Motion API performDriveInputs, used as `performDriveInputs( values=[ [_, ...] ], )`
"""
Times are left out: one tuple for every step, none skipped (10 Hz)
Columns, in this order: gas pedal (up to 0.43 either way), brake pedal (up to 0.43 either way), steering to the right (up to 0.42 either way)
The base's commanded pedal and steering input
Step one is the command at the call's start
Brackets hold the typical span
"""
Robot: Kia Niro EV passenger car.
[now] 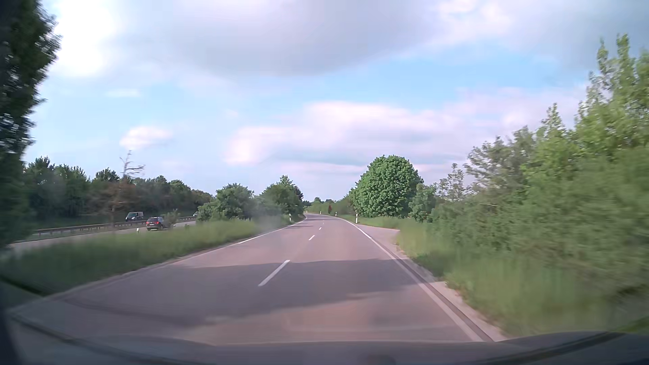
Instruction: Follow the waypoints while adhering to traffic rules and regulations
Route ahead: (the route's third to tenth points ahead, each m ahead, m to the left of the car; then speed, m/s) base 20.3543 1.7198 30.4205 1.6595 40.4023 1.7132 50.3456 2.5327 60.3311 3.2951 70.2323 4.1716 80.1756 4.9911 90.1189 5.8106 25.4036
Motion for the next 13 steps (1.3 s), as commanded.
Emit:
performDriveInputs(
  values=[
    [0.228, 0.0, -0.006],
    [0.228, 0.0, -0.006],
    [0.22, 0.0, -0.005],
    [0.22, 0.0, -0.005],
    [0.209, 0.0, -0.005],
    [0.209, 0.0, -0.005],
    [0.209, 0.0, -0.006],
    [0.209, 0.0, -0.007],
    [0.197, 0.0, -0.007],
    [0.197, 0.0, -0.007],
    [0.197, 0.0, -0.008],
    [0.197, 0.0, -0.008],
    [0.197, 0.0, -0.008]
  ],
)
